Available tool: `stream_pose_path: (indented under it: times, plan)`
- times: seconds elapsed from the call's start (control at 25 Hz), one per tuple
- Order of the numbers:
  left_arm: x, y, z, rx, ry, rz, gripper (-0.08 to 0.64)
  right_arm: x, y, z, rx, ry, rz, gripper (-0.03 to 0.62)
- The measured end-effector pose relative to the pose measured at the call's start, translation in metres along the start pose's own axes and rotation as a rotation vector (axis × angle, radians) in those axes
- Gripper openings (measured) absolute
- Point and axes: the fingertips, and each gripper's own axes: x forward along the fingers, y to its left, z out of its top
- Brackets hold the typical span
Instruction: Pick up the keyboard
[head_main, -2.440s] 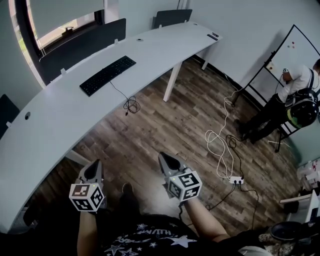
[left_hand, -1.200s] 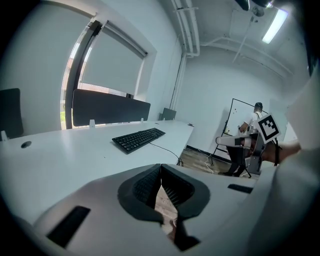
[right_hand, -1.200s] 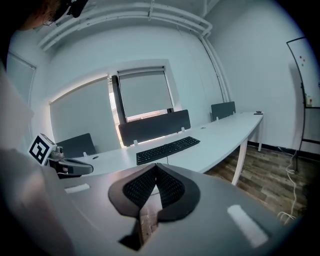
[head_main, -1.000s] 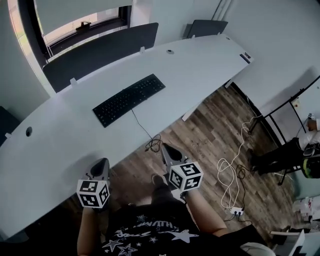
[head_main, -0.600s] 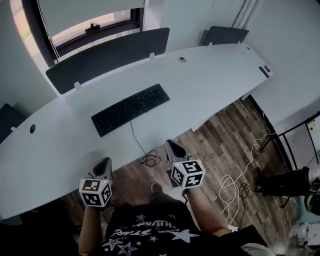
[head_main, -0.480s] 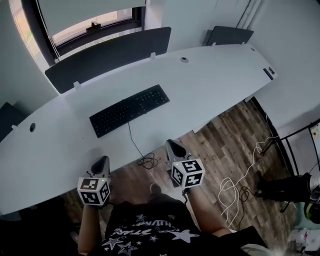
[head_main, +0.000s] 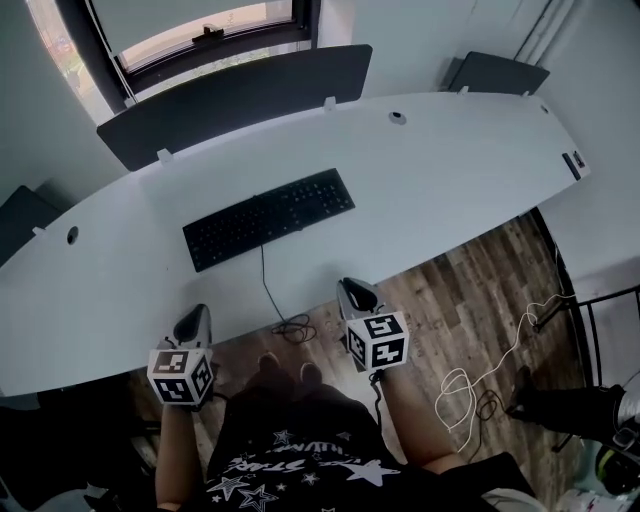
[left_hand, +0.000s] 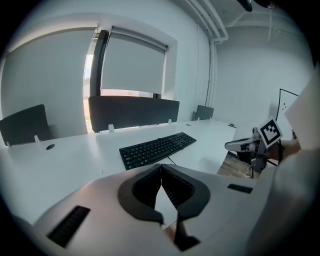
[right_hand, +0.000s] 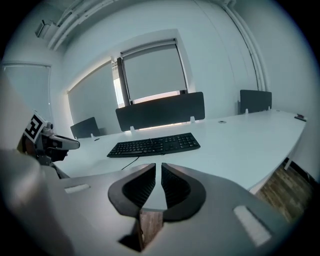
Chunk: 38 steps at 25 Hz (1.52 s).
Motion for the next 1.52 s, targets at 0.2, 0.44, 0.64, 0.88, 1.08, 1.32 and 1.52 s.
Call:
stream_pose_path:
  times: [0.2, 0.44, 0.64, 0.88, 1.08, 1.32, 1.52]
  plan:
    - [0.031, 0.010, 0.006, 0.021, 0.028, -0.031, 0.009, 0.030, -0.004, 0.007, -0.005, 0.059, -0.027, 0.026]
    - [0.082, 0.019, 0.020, 0.064, 0.039, -0.115, 0.009, 0.062, -0.011, 0.026, -0.096, 0.120, -0.055, 0.049]
    - [0.111, 0.031, 0.031, 0.089, 0.027, -0.154, 0.009, 0.099, -0.001, 0.051, -0.298, 0.131, -0.042, 0.304]
    - [0.135, 0.045, 0.037, 0.027, 0.029, -0.193, 0.009, 0.140, 0.002, 0.050, -0.469, 0.224, -0.039, 0.449]
    - [0.144, 0.041, 0.039, 0.036, 0.037, -0.191, 0.009, 0.157, -0.017, 0.039, -0.582, 0.300, -0.028, 0.480]
    - [0.148, 0.037, 0.035, 0.011, 0.074, -0.104, 0.009, 0.180, -0.042, 0.045, -0.814, 0.335, 0.051, 0.523]
    - [0.150, 0.030, 0.046, -0.065, 0.061, -0.001, 0.009, 0.203, -0.048, 0.039, -1.007, 0.396, 0.187, 0.537]
